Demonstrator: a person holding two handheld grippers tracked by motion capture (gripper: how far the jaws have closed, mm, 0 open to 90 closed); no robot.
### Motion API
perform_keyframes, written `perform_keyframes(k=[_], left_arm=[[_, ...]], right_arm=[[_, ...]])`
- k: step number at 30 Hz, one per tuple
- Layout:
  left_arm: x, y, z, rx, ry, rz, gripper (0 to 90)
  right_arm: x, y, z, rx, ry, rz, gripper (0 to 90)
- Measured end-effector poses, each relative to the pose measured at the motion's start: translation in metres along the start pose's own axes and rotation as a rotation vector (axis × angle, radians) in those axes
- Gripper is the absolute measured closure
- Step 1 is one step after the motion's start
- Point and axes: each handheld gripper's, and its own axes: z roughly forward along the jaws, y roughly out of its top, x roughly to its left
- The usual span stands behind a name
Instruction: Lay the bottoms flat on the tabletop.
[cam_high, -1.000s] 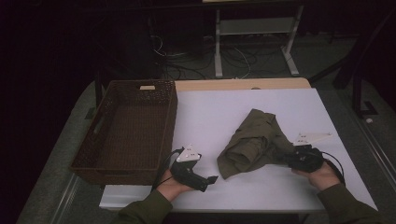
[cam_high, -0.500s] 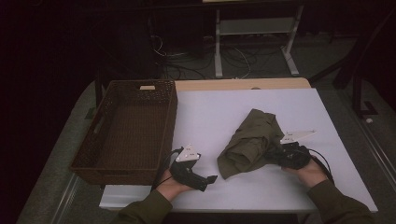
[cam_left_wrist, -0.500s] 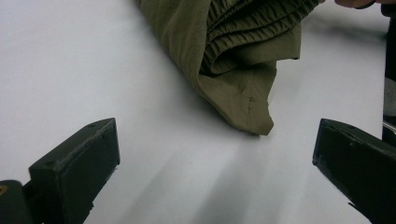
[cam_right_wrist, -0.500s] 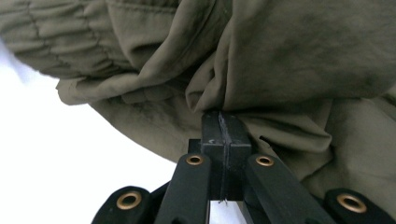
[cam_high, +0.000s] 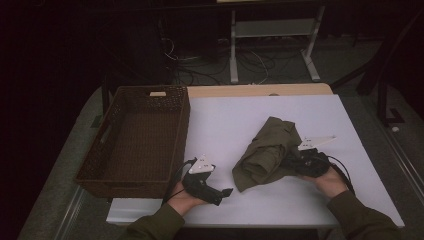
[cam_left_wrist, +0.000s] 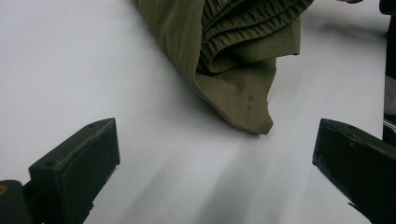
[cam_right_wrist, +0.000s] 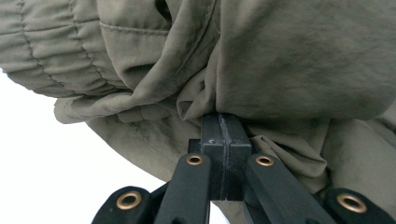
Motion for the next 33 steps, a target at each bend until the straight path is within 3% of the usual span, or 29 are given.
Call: perform_keyframes(k=[33], left_arm=[[0.0, 0.0, 0.001, 0.001, -0.004, 0.001, 0.0]], right_arm=[[-0.002, 0.023, 0.013, -0.032, 0.034, -0.018, 88.8]])
